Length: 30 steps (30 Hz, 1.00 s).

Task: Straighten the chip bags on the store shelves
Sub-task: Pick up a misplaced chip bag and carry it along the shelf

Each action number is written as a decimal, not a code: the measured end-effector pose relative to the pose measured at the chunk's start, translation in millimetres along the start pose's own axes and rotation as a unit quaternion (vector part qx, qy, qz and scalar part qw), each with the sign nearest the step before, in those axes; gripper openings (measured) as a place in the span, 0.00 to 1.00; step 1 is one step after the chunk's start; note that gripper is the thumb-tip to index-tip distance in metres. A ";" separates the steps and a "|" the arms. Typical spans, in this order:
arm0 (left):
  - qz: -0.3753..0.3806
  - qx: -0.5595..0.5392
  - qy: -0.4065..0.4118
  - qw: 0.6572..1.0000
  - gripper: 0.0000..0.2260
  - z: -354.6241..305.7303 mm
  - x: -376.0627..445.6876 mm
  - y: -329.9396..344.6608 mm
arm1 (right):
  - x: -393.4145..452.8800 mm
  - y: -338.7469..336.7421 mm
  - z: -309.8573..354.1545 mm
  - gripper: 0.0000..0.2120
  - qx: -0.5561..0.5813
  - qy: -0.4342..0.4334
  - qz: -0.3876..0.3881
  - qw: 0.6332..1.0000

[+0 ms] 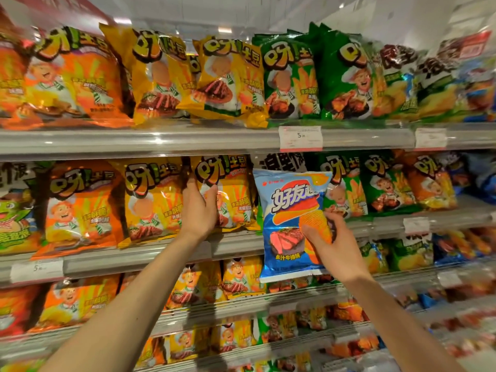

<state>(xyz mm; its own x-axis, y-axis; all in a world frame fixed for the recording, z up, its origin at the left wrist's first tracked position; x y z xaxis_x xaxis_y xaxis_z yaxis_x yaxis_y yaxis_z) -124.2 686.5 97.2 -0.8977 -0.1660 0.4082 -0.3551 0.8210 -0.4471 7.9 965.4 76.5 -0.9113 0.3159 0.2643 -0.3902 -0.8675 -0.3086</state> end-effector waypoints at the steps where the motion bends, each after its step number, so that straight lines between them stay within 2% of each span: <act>1: -0.005 0.002 0.003 1.000 0.26 -0.6 -0.6 1.5 | 0.5 1.8 -1.1 0.23 0.003 0.000 0.000 1.000; 4: 0.032 0.016 -0.001 0.999 0.25 6.0 1.1 4.6 | 0.7 6.2 -3.8 0.24 0.003 0.002 0.000 1.000; 8: 0.084 0.020 0.002 0.996 0.35 12.2 -0.6 -0.4 | -1.9 11.8 -2.9 0.21 0.017 0.001 -0.005 1.000; 13: 0.019 0.030 0.106 0.994 0.29 5.4 -33.0 -21.3 | -5.7 22.8 -1.1 0.21 0.048 0.001 -0.003 0.999; 16: -0.013 0.007 0.127 0.992 0.26 11.4 -54.9 -29.5 | -9.5 31.2 0.0 0.22 0.071 0.004 -0.007 0.997; 23: 0.113 -0.098 0.080 0.985 0.28 18.7 -100.8 -18.6 | -26.9 70.2 -7.4 0.24 0.136 0.036 0.029 0.990; 26: 0.196 -0.167 0.061 0.964 0.30 16.3 -121.0 -7.2 | -39.6 76.0 -10.4 0.18 0.131 0.048 0.028 0.990; 30: 0.219 -0.205 0.053 0.952 0.29 4.2 -141.5 11.4 | -52.4 59.7 -25.5 0.18 0.148 0.060 0.021 0.987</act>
<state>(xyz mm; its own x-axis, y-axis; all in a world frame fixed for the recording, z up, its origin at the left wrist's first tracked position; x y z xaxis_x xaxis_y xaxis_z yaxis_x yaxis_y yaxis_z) -2.3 717.1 30.9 -0.8969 0.2799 0.3424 0.1990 0.9469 -0.2527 29.0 906.9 20.9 -0.9419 0.3050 0.1405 -0.3123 -0.9494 -0.0327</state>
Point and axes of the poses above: each hand's wrist, its own x-axis towards the middle knuckle, its own y-axis out of the palm, z = x × y, the point moved 4 cm from there along x, towards the middle knuckle, and after that the axes turned 2 degrees about x, right-handed, at the moved point
